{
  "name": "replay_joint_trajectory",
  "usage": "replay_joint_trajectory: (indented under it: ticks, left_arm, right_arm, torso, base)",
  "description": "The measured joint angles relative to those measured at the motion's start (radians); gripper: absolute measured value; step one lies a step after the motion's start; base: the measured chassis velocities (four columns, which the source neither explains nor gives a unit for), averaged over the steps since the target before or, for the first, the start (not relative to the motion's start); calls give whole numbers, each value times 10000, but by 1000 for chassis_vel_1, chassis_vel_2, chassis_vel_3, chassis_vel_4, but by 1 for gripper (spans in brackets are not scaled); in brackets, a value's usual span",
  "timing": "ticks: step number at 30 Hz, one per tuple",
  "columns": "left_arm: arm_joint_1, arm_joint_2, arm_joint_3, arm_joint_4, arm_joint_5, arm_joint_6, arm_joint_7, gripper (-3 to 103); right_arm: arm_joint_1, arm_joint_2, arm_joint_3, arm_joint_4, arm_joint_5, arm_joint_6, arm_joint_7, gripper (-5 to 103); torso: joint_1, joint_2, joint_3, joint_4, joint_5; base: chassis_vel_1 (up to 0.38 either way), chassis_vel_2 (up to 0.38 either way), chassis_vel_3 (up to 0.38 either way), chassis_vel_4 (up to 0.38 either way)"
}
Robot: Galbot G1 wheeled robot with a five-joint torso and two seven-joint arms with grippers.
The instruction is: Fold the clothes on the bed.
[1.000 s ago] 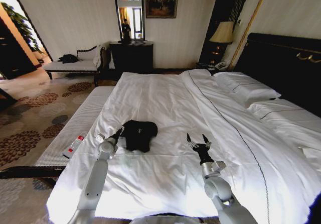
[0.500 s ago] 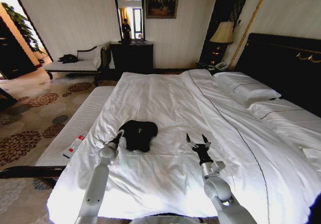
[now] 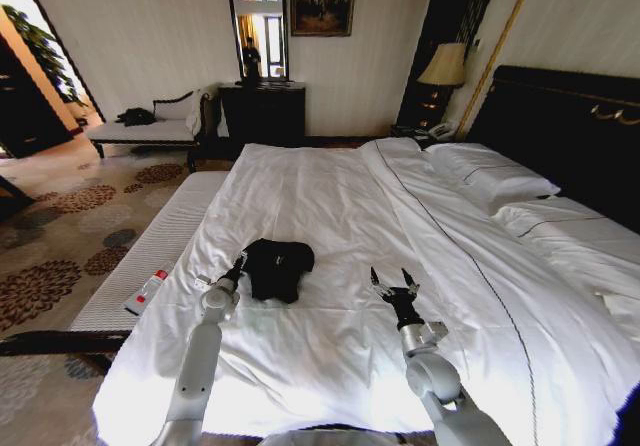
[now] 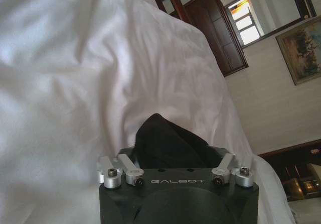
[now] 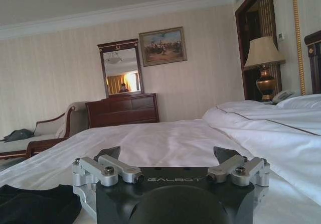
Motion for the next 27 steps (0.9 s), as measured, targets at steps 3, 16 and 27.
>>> replay_joint_trajectory:
  ticks: [3, 16, 27]
  left_arm:
    - [105, 51, -40, -144, 31, -12, -40, 64]
    - [85, 154, -129, -69, 71, -86, -95, 20]
    - [62, 359, -88, -190, 65, -56, -165, 0]
  right_arm:
    - [10, -7, -18, -6, -3, -2, -1, 100]
    - [46, -55, -44, -78, -2, -6, -1, 100]
    - [186, -205, -28, -214, 235, -19, 9, 100]
  torso:
    - [-1, 0, 0, 0, 0]
    - [-1, 0, 0, 0, 0]
    - [0, 1, 0, -3, 0]
  base:
    - [0, 0, 0, 0]
    - [0, 0, 0, 0]
    - [0, 0, 0, 0]
